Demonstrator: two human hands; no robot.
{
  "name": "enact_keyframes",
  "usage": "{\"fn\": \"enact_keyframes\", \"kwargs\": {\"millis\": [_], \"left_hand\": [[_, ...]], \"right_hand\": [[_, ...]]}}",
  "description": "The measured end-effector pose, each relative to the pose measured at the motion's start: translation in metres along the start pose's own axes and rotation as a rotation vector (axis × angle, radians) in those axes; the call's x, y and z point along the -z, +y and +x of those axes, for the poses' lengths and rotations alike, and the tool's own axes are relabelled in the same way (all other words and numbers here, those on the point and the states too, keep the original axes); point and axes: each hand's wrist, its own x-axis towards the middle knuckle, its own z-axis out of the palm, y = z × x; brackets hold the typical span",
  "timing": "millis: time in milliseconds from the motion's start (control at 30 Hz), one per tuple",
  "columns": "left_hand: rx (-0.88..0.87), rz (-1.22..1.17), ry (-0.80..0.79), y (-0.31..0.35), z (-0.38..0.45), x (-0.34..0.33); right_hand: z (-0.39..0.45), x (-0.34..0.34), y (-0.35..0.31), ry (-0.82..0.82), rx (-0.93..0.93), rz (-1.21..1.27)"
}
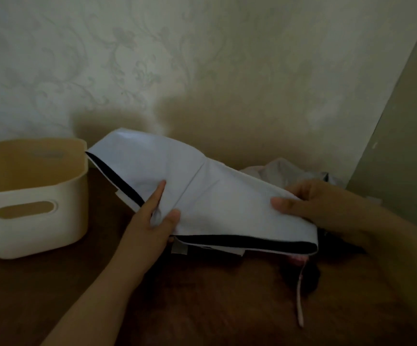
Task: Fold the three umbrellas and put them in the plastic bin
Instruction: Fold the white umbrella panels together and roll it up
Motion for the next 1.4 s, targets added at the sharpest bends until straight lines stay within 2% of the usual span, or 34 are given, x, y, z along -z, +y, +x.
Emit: {"fn": "enact_keyframes", "kwargs": {"millis": [67,167,300,400,533,600,667,733,767,833,867,900,933,1000,1067,1167,1200,1233,1333,1400], "left_hand": [[0.016,0.072,-0.036,-0.001,-0.001,-0.003],[0.062,0.1,-0.141,0.001,-0.003,-0.009],[0.109,0.176,-0.275,-0.006,-0.013,-0.008],[0.192,0.055,-0.381,-0.021,-0.007,0.001],[0.136,0.016,-0.21,-0.008,0.0,-0.003],[0.158,0.023,-0.271,0.003,-0.009,-0.005],[0.196,0.026,-0.271,0.011,-0.015,-0.011],[0.236,-0.066,-0.229,0.008,-0.014,-0.01],[0.261,-0.13,-0.206,0.01,-0.014,-0.011],[0.265,-0.219,-0.169,0.013,-0.012,-0.011],[0.232,-0.242,-0.158,0.01,-0.01,-0.011],[0.185,-0.246,-0.149,0.008,-0.009,-0.011],[0.14,-0.223,-0.138,0.006,-0.008,-0.011],[0.045,-0.148,-0.133,0.003,-0.007,-0.01],[-0.059,-0.067,-0.163,0.004,-0.008,-0.011],[-0.17,0.061,-0.137,0.006,-0.011,-0.012],[-0.205,0.12,-0.098,0.008,-0.012,-0.013],[-0.246,0.164,-0.061,0.009,-0.014,-0.013],[-0.326,0.199,0.036,0.012,-0.017,-0.013],[-0.336,0.287,0.05,0.013,-0.017,-0.01]], "right_hand": [[-0.006,-0.006,-0.012,-0.015,0.141,0.315],[0.005,-0.017,-0.037,-0.079,0.313,0.549],[0.049,-0.039,-0.062,-0.102,0.396,0.489],[0.077,-0.052,-0.066,-0.109,0.405,0.422],[0.095,-0.063,-0.065,-0.093,0.426,0.436],[0.096,-0.067,-0.065,-0.09,0.417,0.415],[0.096,-0.068,-0.064,-0.07,0.4,0.285],[0.091,-0.065,-0.061,0.012,0.444,0.029],[0.086,-0.066,-0.057,0.104,0.502,-0.063],[0.071,-0.073,-0.044,0.387,0.693,-0.174],[0.065,-0.08,-0.031,0.515,0.797,-0.242],[0.059,-0.088,-0.018,0.576,0.856,-0.333],[0.056,-0.097,-0.004,0.581,0.877,-0.428],[0.053,-0.115,0.02,0.49,0.834,-0.542],[0.049,-0.129,0.028,0.533,0.732,-0.404],[0.045,-0.133,0.011,0.764,0.487,0.057],[0.046,-0.131,0.006,0.788,0.384,0.17],[0.048,-0.13,0.002,0.759,0.294,0.299],[0.055,-0.135,-0.008,0.511,0.128,0.781],[0.059,-0.141,-0.015,0.415,0.114,0.868]]}}
